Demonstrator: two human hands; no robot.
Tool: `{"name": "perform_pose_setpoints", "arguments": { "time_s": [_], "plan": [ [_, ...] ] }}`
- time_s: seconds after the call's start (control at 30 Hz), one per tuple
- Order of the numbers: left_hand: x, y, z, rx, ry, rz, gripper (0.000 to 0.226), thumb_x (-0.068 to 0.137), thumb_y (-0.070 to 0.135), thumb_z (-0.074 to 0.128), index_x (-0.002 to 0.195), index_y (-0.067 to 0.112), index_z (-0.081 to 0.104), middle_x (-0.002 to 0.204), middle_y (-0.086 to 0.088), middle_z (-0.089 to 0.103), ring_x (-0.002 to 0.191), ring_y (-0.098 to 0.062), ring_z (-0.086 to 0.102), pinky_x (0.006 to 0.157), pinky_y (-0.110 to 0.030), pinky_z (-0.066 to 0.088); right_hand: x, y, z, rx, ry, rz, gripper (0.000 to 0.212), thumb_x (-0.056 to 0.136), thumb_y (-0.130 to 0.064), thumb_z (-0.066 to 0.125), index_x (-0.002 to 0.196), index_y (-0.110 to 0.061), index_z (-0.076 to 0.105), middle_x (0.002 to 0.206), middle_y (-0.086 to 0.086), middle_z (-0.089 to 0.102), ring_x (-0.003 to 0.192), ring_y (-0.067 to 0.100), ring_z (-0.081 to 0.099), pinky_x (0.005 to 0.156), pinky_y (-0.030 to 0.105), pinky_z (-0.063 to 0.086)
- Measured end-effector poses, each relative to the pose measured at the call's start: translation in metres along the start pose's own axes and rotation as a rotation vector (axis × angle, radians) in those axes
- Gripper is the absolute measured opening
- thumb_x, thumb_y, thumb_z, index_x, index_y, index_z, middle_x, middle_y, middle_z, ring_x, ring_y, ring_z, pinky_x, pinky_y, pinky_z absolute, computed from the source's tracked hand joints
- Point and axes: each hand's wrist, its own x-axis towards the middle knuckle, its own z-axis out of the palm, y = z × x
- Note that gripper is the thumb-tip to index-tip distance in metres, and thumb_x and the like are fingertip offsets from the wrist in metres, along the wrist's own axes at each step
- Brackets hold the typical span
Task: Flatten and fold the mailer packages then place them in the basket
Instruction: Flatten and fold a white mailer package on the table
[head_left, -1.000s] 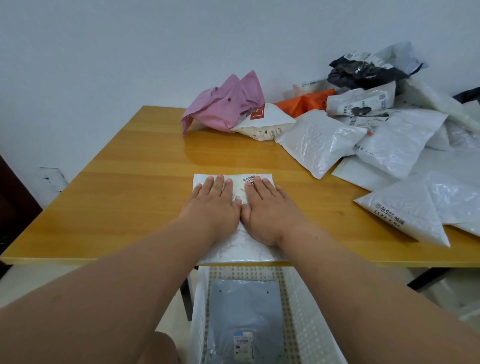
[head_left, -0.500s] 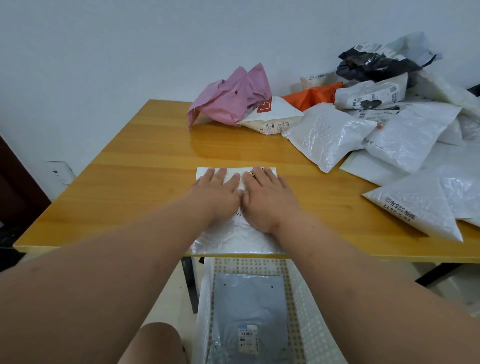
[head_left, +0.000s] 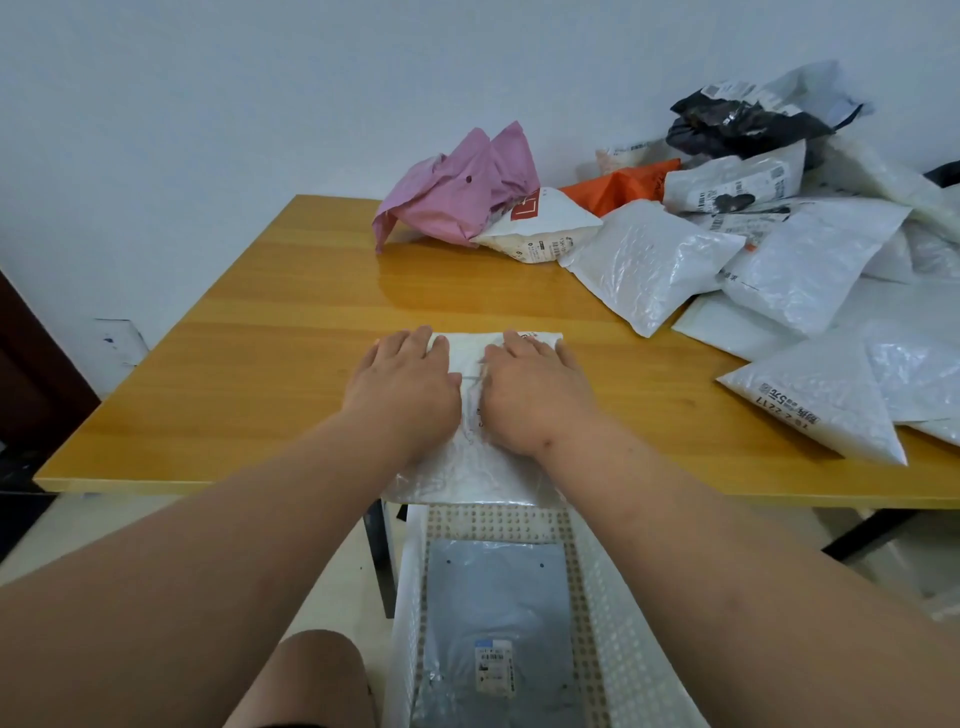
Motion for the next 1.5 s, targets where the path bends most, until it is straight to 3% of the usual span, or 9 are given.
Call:
{"name": "perform_pose_setpoints", "arguments": {
  "time_s": [0.43, 0.6, 0.73, 0.87, 1.0, 1.13, 1.3, 1.4, 1.5],
  "plan": [
    [-0.025, 0.003, 0.018, 0.046, -0.088, 0.030, 0.058, 0.103, 0.039, 0.004, 0.156, 0.017, -0.006, 0.164, 0.001, -0.011, 0.150, -0.014, -0.009, 0.121, -0.043, -0.009, -0.034, -0.007, 0.023, 0.085, -0.019, -0.081, 0.059, 0.104, -0.041, 0.010, 0.157, -0.015, 0.008, 0.165, 0.004, -0.002, 0.151, 0.017, -0.006, 0.123, 0.037, -0.003],
    [-0.028, 0.002, 0.014, 0.041, -0.075, 0.030, 0.059, 0.103, 0.042, 0.003, 0.156, 0.019, -0.005, 0.164, 0.002, -0.011, 0.151, -0.015, -0.006, 0.121, -0.043, -0.010, -0.035, -0.004, 0.018, 0.149, 0.060, -0.092, 0.052, 0.104, -0.034, 0.024, 0.153, -0.017, 0.028, 0.162, 0.006, 0.021, 0.150, 0.022, 0.014, 0.123, 0.041, 0.009],
    [-0.039, -0.002, 0.011, 0.020, 0.033, -0.029, 0.066, 0.101, 0.052, 0.008, 0.157, 0.018, 0.008, 0.165, 0.001, 0.005, 0.151, -0.017, 0.004, 0.122, -0.043, -0.007, -0.048, 0.010, 0.003, 0.129, 0.205, 0.150, 0.043, 0.095, -0.028, 0.038, 0.135, -0.018, 0.050, 0.140, 0.004, 0.047, 0.128, 0.026, 0.038, 0.107, 0.042, 0.031],
    [-0.050, -0.003, 0.012, 0.030, -0.028, -0.112, 0.078, 0.096, 0.063, 0.007, 0.157, 0.015, 0.007, 0.164, -0.005, 0.012, 0.151, -0.022, 0.004, 0.121, -0.046, -0.007, -0.065, 0.014, -0.003, -0.007, 0.078, 0.385, 0.049, 0.096, -0.049, 0.033, 0.123, -0.015, 0.056, 0.132, 0.008, 0.045, 0.122, 0.029, 0.035, 0.102, 0.044, 0.028],
    [-0.061, 0.004, 0.011, 0.029, -0.091, -0.126, 0.077, 0.095, 0.066, 0.008, 0.157, 0.021, -0.001, 0.164, -0.012, 0.003, 0.151, -0.026, -0.002, 0.120, -0.048, -0.009, -0.077, 0.007, -0.001, 0.059, 0.080, 0.398, 0.049, 0.096, -0.051, 0.034, 0.118, -0.015, 0.060, 0.128, 0.007, 0.043, 0.120, 0.028, 0.034, 0.100, 0.044, 0.027],
    [-0.073, 0.011, 0.005, -0.065, -0.092, -0.167, 0.071, 0.098, 0.062, 0.023, 0.156, 0.029, 0.000, 0.164, -0.009, 0.005, 0.151, -0.026, 0.004, 0.119, -0.053, -0.002, -0.089, 0.003, -0.003, 0.142, 0.072, 0.393, 0.039, 0.094, -0.048, 0.038, 0.112, -0.018, 0.057, 0.124, 0.005, 0.041, 0.116, 0.028, 0.034, 0.096, 0.043, 0.027],
    [-0.088, 0.012, 0.000, -0.275, 0.063, -0.147, 0.077, 0.095, 0.046, 0.052, 0.156, 0.026, 0.010, 0.160, -0.005, 0.015, 0.141, -0.028, 0.029, 0.113, -0.045, 0.029, -0.111, 0.000, 0.001, 0.213, 0.132, 0.372, 0.037, 0.095, -0.046, 0.042, 0.115, -0.018, 0.054, 0.125, 0.006, 0.042, 0.117, 0.028, 0.035, 0.096, 0.042, 0.030],
    [-0.096, 0.015, -0.004, -0.475, 0.134, -0.118, 0.068, 0.095, 0.019, 0.053, 0.155, 0.021, 0.019, 0.155, 0.002, 0.018, 0.122, -0.023, 0.045, 0.094, -0.034, 0.043, -0.120, -0.004, 0.006, 0.290, 0.172, 0.344, 0.035, 0.096, -0.041, 0.044, 0.116, -0.014, 0.052, 0.120, 0.006, 0.044, 0.114, 0.028, 0.042, 0.092, 0.041, 0.039],
    [-0.106, 0.018, -0.004, -0.674, 0.189, -0.155, 0.063, 0.095, 0.008, 0.046, 0.153, 0.024, 0.029, 0.153, 0.005, 0.023, 0.105, -0.013, 0.044, 0.080, -0.026, 0.037, -0.134, -0.008, 0.011, 0.441, 0.184, 0.359, 0.035, 0.097, -0.039, 0.044, 0.121, -0.014, 0.048, 0.117, 0.007, 0.043, 0.106, 0.030, 0.051, 0.083, 0.038, 0.044]
  ]
}}
